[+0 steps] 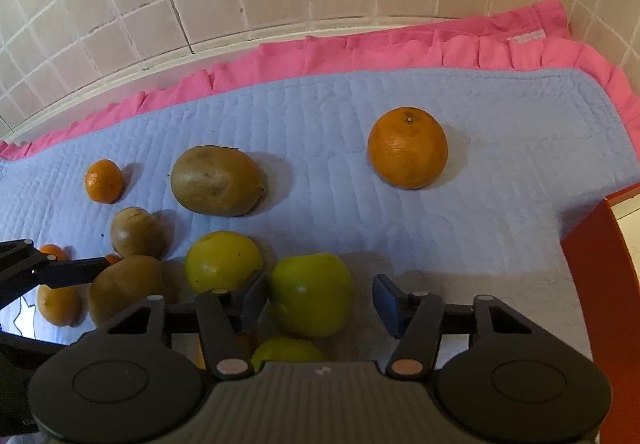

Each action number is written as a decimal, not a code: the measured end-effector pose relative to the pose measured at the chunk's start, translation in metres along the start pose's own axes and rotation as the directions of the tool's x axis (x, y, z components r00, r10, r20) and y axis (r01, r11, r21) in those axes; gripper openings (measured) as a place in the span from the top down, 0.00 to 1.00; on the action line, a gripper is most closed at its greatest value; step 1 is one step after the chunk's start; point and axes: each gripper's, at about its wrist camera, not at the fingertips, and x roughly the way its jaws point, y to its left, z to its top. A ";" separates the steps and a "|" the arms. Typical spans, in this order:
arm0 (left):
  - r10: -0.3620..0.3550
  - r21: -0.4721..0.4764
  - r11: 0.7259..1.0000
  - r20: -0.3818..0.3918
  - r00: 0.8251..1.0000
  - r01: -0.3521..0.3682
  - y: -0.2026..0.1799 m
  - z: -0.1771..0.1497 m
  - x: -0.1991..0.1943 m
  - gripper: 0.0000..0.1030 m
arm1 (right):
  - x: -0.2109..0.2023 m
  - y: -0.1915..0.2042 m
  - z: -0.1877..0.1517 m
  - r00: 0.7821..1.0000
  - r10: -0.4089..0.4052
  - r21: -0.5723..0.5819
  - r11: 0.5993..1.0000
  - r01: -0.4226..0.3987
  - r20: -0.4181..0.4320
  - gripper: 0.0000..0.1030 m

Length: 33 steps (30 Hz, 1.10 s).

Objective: Organize fruits
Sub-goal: 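Grasp the brown kiwi with the left tool while the right tool grasps a green apple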

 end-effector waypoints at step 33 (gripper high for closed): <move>0.039 0.037 0.999 0.029 0.999 -0.041 -0.009 -0.005 -0.001 0.33 | 0.001 0.003 -0.003 1.000 0.004 -0.003 1.000 -0.004 0.008 0.51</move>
